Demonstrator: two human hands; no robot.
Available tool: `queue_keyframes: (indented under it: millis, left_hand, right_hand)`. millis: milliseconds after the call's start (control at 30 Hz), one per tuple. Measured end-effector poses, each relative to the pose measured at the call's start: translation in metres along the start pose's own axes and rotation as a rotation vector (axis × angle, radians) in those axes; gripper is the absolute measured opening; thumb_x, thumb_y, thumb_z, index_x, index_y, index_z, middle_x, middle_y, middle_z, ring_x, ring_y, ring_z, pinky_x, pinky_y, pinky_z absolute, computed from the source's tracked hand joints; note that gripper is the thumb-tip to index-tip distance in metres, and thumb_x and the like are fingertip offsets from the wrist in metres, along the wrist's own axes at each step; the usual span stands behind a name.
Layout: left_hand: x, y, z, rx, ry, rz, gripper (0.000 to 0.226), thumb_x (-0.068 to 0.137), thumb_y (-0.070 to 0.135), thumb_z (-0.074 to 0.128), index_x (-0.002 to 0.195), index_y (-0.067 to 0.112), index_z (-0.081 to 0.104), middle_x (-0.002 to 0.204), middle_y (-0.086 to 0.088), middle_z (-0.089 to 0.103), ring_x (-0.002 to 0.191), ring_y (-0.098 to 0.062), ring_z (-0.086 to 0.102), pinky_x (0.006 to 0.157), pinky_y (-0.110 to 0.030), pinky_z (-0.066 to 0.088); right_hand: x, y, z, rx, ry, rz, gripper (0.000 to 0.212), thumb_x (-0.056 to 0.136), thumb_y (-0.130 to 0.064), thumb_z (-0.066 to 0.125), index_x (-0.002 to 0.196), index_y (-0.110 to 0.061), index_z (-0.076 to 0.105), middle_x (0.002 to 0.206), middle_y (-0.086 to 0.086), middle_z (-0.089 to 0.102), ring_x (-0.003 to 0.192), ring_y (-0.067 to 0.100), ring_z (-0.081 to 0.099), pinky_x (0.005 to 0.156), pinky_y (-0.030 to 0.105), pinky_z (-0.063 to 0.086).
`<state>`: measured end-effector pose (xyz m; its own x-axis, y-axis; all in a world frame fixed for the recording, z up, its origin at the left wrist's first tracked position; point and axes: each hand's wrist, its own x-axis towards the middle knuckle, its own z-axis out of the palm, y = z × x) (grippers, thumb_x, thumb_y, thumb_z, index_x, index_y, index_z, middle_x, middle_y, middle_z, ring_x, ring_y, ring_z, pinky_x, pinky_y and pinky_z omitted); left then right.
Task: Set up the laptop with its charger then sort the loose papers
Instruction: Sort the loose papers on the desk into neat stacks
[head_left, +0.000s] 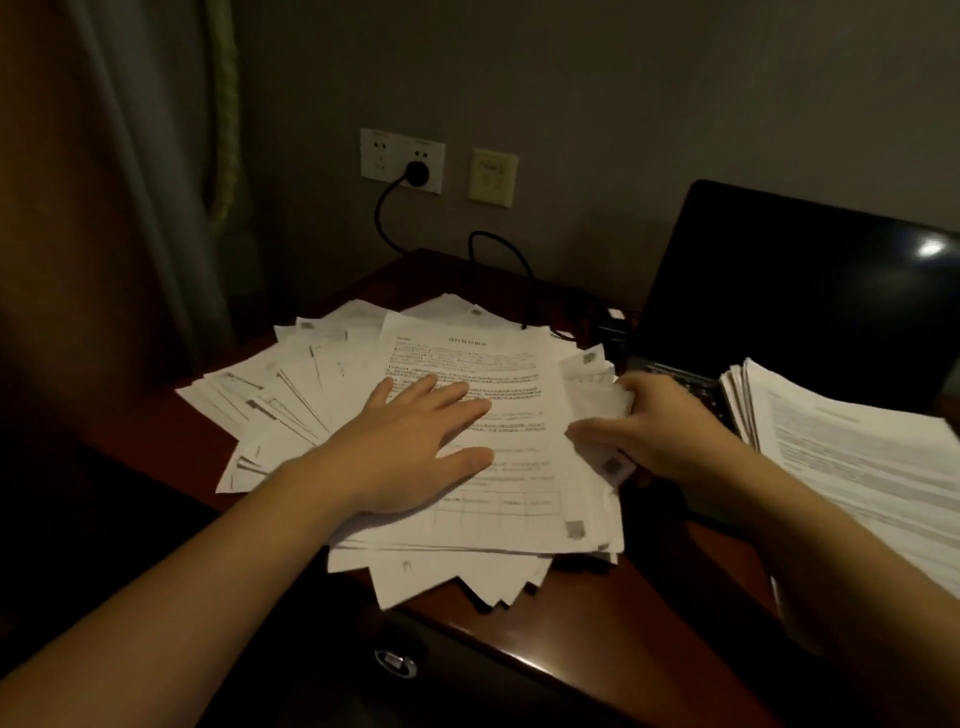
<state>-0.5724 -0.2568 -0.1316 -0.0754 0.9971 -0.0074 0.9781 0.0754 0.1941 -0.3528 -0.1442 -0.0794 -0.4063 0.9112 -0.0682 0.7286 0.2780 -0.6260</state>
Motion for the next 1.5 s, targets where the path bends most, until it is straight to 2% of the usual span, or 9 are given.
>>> queue_keyframes:
  millis: [133, 300, 533, 700, 900, 1000, 1200, 1333, 1500]
  left_hand:
    - [-0.001, -0.005, -0.011, 0.030, -0.017, 0.027, 0.062, 0.097, 0.070, 0.027, 0.154, 0.053, 0.010, 0.165, 0.022, 0.004, 0.153, -0.009, -0.006, 0.123, -0.047, -0.008]
    - [-0.013, 0.031, -0.003, -0.010, 0.001, -0.019, 0.053, 0.104, 0.056, 0.022, 0.155, 0.048, 0.013, 0.166, 0.019, 0.001, 0.153, -0.011, -0.010, 0.122, -0.052, -0.013]
    - [-0.020, 0.037, 0.014, -0.057, 0.094, -0.120, 0.056, 0.103, 0.059, 0.021, 0.157, 0.047, 0.010, 0.166, 0.019, -0.001, 0.153, -0.007, -0.008, 0.121, -0.044, -0.015]
    - [-0.031, 0.029, 0.003, -0.392, 0.121, 0.029, 0.055, 0.090, 0.070, 0.046, 0.141, 0.049, 0.048, 0.152, 0.030, 0.035, 0.142, 0.013, 0.016, 0.123, -0.030, 0.004]
    - [-0.036, 0.022, 0.001, -0.386, 0.042, 0.185, 0.077, 0.067, 0.070, 0.077, 0.136, 0.062, 0.044, 0.138, 0.055, 0.028, 0.136, 0.028, 0.004, 0.115, -0.014, -0.003]
    - [-0.040, 0.024, 0.001, -0.476, 0.082, 0.144, 0.071, 0.065, 0.058, 0.084, 0.126, 0.065, 0.050, 0.118, 0.060, 0.030, 0.115, 0.043, 0.007, 0.099, 0.004, 0.010]
    - [-0.049, 0.026, -0.006, -0.834, 0.157, 0.110, 0.054, 0.074, 0.040, 0.076, 0.125, 0.051, 0.061, 0.111, 0.028, 0.070, 0.108, 0.009, 0.062, 0.089, -0.008, 0.049]
    - [-0.051, 0.026, -0.002, -0.885, 0.382, 0.023, 0.056, 0.099, 0.034, 0.052, 0.142, 0.064, 0.032, 0.061, 0.002, 0.054, 0.055, -0.008, 0.053, 0.049, -0.019, 0.040]
    - [-0.052, 0.025, -0.003, -0.872, 0.382, 0.025, 0.058, 0.103, 0.014, 0.048, 0.121, 0.069, 0.054, 0.104, 0.038, 0.061, 0.093, -0.001, 0.064, 0.063, -0.012, 0.050]
  right_hand:
    - [-0.007, 0.008, 0.007, -0.132, 0.334, -0.261, 0.036, 0.087, -0.037, 0.075, 0.105, -0.026, 0.045, 0.086, -0.011, 0.055, 0.075, 0.004, 0.056, 0.062, 0.019, 0.047]
    - [-0.017, 0.010, 0.014, 0.023, 0.018, -0.141, 0.018, 0.094, -0.032, 0.067, 0.108, -0.025, 0.057, 0.079, -0.002, 0.071, 0.059, 0.009, 0.071, 0.055, 0.026, 0.060]
    - [-0.041, 0.007, 0.007, 0.334, -0.365, 0.005, 0.069, 0.082, -0.011, 0.080, 0.138, -0.035, 0.047, 0.090, 0.006, 0.075, 0.077, 0.020, 0.076, 0.068, 0.033, 0.064]
    - [-0.042, 0.007, 0.014, 0.489, -0.378, -0.041, 0.092, 0.084, 0.000, 0.075, 0.150, -0.042, 0.027, 0.092, 0.001, 0.079, 0.084, 0.017, 0.077, 0.070, 0.032, 0.063]
    - [-0.044, 0.006, 0.025, 0.463, -0.304, -0.085, 0.097, 0.082, -0.010, 0.080, 0.150, -0.050, 0.024, 0.095, -0.002, 0.079, 0.079, 0.015, 0.076, 0.064, 0.029, 0.062]
    - [-0.044, 0.004, 0.031, 0.429, -0.227, -0.107, 0.096, 0.080, -0.016, 0.083, 0.149, -0.050, 0.025, 0.102, 0.001, 0.076, 0.078, 0.011, 0.076, 0.064, 0.027, 0.062]
    - [-0.042, 0.008, 0.029, 0.421, -0.231, -0.124, 0.092, 0.081, -0.022, 0.080, 0.152, -0.044, 0.025, 0.093, -0.005, 0.076, 0.081, 0.007, 0.074, 0.062, 0.019, 0.058]
    - [-0.040, 0.013, 0.012, 0.566, -0.463, -0.034, 0.101, 0.082, 0.000, 0.074, 0.153, -0.046, 0.019, 0.096, 0.007, 0.078, 0.091, 0.020, 0.076, 0.072, 0.029, 0.062]
    - [-0.041, 0.011, 0.018, 0.539, -0.448, -0.091, 0.104, 0.082, 0.000, 0.075, 0.152, -0.050, 0.016, 0.093, 0.003, 0.079, 0.092, 0.018, 0.076, 0.075, 0.030, 0.062]
